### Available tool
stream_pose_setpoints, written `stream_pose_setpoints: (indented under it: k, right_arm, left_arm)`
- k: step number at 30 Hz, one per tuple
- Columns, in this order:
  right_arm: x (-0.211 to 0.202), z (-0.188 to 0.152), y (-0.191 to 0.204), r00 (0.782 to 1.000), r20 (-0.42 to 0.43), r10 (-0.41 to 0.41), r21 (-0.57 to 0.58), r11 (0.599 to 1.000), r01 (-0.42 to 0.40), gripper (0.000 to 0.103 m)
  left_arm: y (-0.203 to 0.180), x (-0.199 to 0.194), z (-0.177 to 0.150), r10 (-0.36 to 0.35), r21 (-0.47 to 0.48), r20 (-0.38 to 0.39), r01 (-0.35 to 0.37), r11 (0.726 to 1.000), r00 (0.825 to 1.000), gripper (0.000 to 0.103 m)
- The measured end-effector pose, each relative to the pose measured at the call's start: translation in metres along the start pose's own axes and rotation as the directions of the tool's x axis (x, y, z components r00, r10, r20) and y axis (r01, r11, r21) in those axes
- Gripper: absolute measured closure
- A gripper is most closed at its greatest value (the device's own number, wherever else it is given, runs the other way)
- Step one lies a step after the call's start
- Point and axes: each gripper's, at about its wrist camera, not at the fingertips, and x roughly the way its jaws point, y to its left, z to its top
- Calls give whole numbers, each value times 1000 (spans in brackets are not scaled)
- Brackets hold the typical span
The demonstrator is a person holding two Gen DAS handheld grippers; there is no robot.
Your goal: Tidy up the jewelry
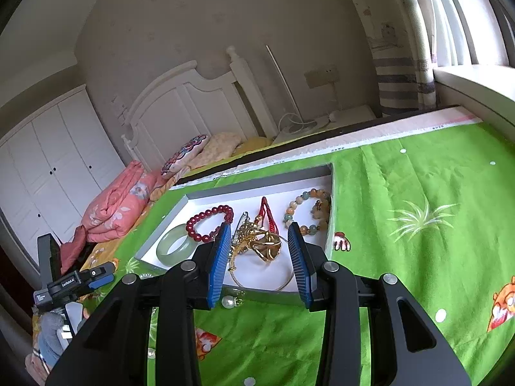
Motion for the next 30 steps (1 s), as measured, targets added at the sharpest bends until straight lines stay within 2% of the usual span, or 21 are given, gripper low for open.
stream_pose_setpoints:
  k: [3,9,11,15,18,26,30]
  right_arm:
    - [-2,-6,10,999,-28,-24,-19,1000,24,66]
    - [7,-30,60,986,-167,-5,-166,986,-23,66]
    - [17,-38,78,974,-227,-14,-229,973,-39,66]
    - [41,-54,106,942,-314,-119,-366,931,-4,66]
    - [47,-59,112,934,-345,-93,-359,932,-40,66]
    - [66,-66,118,905,-403,-139,-385,923,-30,66]
    - [68,-67,119,902,-405,-149,-395,918,-25,65]
  left_arm:
    - [0,0,0,-6,-2,3,6,1000,1000,6]
    - [0,0,0,-22,2,3,22,1000,1000,5]
    - [0,-1,-1,-26,2,10,26,1000,1000,4]
    - [0,-3,-1,-32,1,19,32,999,999,3]
    - [1,-4,-1,-41,1,22,41,999,999,3]
    - [1,-5,-2,-55,8,21,54,998,998,3]
    - [1,-5,-2,-56,8,23,55,998,998,3]
